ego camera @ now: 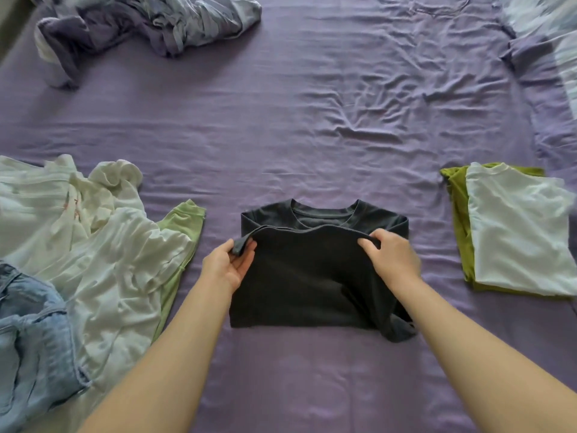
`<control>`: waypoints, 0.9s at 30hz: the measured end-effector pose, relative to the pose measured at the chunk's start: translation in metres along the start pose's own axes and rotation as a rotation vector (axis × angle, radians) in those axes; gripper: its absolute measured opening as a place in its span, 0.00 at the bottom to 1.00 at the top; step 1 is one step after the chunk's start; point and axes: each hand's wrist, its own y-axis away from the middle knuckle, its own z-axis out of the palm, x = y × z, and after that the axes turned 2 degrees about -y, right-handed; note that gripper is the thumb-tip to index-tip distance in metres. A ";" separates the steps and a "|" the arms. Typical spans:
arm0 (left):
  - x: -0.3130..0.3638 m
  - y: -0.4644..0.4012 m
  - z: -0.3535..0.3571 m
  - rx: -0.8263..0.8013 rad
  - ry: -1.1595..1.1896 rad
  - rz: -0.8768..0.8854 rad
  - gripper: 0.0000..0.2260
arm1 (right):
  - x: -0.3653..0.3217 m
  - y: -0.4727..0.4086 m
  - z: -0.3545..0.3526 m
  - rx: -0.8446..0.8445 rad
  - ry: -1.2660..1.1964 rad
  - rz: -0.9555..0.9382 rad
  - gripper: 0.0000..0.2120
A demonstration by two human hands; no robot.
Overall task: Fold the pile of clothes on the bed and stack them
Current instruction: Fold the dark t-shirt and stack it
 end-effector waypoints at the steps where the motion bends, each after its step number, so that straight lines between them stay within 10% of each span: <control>1: 0.006 -0.007 0.008 0.002 -0.001 -0.001 0.14 | -0.005 -0.014 -0.001 0.006 0.010 -0.011 0.13; 11: -0.010 -0.062 0.060 0.064 -0.262 0.179 0.14 | 0.005 -0.100 0.008 -0.152 0.066 0.021 0.18; 19: -0.131 -0.022 0.109 -0.350 -0.748 0.032 0.09 | 0.042 -0.109 -0.020 -0.349 -0.211 0.046 0.08; 27: -0.182 0.004 0.132 -0.461 -0.822 -0.050 0.18 | 0.066 -0.094 -0.033 0.021 -0.443 0.139 0.22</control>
